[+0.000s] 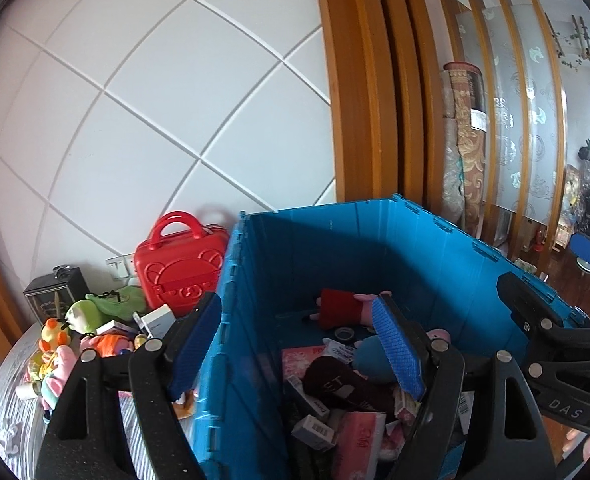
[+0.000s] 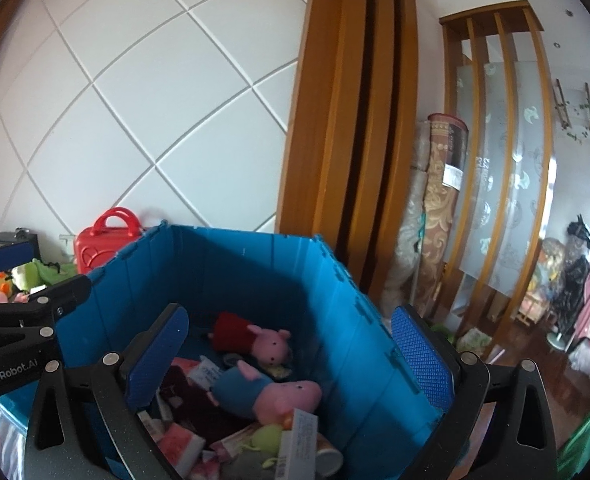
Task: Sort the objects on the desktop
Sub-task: 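Move both grippers back over the pile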
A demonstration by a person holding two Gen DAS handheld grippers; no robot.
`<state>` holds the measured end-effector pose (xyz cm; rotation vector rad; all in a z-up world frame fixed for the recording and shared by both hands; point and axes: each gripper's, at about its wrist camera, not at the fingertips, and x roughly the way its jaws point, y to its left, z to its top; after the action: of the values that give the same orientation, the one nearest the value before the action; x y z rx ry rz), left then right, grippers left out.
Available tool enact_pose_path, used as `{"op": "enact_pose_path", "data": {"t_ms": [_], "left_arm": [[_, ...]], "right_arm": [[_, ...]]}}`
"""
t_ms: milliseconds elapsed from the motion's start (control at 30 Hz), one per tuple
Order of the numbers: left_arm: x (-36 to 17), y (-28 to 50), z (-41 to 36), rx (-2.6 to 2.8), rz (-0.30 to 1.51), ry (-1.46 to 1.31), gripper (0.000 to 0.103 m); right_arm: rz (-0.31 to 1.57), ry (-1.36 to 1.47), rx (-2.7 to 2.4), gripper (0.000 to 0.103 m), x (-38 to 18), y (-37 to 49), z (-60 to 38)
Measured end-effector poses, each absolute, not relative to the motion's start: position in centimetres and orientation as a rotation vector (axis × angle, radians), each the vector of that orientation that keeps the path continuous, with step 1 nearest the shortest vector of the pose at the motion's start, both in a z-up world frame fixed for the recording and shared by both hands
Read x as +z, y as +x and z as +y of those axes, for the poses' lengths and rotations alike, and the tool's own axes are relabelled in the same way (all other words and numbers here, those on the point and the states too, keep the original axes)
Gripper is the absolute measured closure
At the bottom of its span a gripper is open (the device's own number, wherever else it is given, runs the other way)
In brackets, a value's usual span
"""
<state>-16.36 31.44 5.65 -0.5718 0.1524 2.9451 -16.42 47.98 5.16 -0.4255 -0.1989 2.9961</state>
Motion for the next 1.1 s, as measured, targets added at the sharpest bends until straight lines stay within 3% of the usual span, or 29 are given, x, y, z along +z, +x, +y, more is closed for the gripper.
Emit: {"op": "enact_pose_path", "data": {"t_ms": [500,1100], "left_arm": [[6.0,-13.7,18.7,3.023,0.069,-0.511,0.025],[2.9,-9.9,-6.1,3.105,-0.017,-0.599,0.025]], "right_arm": [[-0.288,-0.398,3.057,0.0,5.9,-15.2,37.1],[-0.463,-0.46,3.13,0.0,4.3,-11.8,11.4]]}}
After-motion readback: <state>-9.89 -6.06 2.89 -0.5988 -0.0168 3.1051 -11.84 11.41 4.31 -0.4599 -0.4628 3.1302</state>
